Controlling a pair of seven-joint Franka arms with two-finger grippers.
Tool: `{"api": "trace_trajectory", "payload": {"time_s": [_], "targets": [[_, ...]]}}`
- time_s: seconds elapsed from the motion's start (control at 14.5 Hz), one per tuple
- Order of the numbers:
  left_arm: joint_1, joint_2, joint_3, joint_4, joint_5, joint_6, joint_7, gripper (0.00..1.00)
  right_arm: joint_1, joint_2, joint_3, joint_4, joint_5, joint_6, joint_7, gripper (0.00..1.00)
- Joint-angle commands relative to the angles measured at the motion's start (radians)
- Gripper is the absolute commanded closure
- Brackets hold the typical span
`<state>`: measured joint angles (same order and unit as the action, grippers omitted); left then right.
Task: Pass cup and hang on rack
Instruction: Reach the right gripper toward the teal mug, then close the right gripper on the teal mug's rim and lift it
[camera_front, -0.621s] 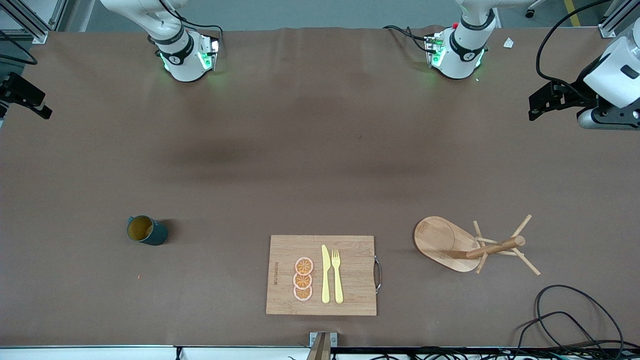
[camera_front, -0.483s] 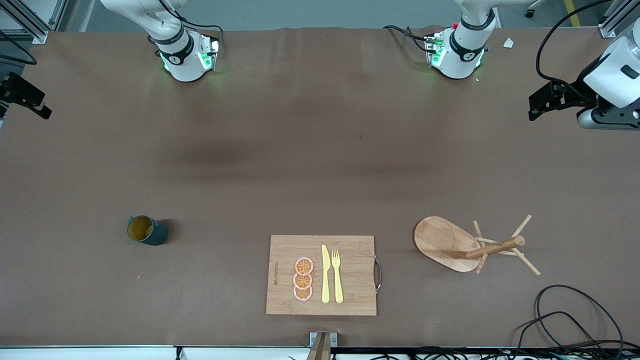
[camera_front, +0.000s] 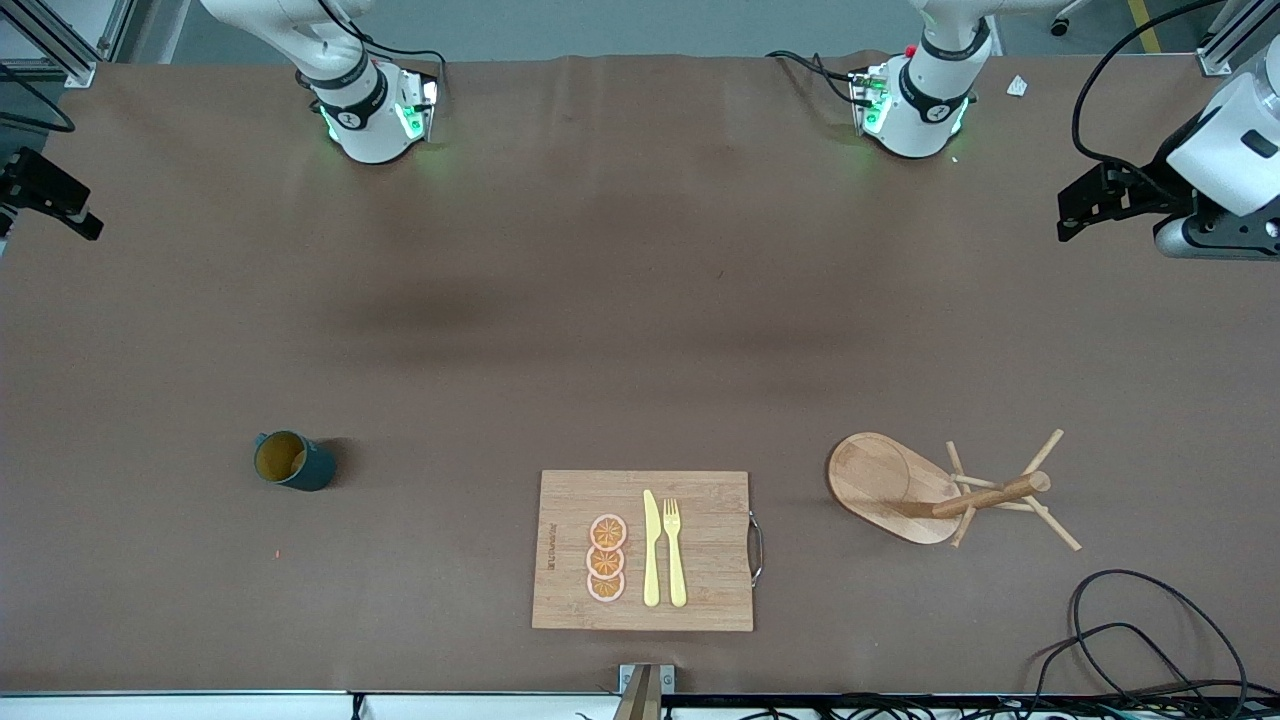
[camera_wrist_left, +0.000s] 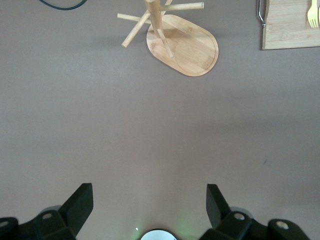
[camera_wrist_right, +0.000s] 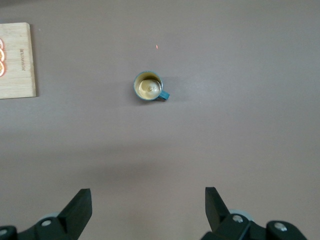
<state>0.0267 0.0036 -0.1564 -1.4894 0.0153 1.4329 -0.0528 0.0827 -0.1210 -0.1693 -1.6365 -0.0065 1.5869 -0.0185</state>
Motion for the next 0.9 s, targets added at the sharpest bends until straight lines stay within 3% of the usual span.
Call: {"api": "trace_trajectory", "payload": {"time_s": [0.0,0.21,0.41,0.62,0.83], "targets": [[0.001,0.013,-0.005,0.031,0.002,-0.020,0.014,0.00,-0.001,0.113,-0.006,0.007,-0.013,0.069,0.005,0.00],[0.001,0.013,-0.003,0.031,0.002,-0.020,0.021,0.00,0.012,0.289,-0.003,0.033,-0.003,0.140,0.012,0.00],[0.001,0.013,-0.005,0.031,0.000,-0.020,0.024,0.00,0.052,0.463,-0.001,0.060,0.045,0.338,0.025,0.00],[-0.001,0.013,-0.006,0.031,-0.001,-0.020,0.025,0.00,0.061,0.608,-0.001,0.060,0.147,0.523,0.023,0.00],[-0.001,0.019,-0.006,0.031,0.000,-0.020,0.027,0.00,0.062,0.722,-0.001,0.055,0.160,0.645,0.022,0.00]]}}
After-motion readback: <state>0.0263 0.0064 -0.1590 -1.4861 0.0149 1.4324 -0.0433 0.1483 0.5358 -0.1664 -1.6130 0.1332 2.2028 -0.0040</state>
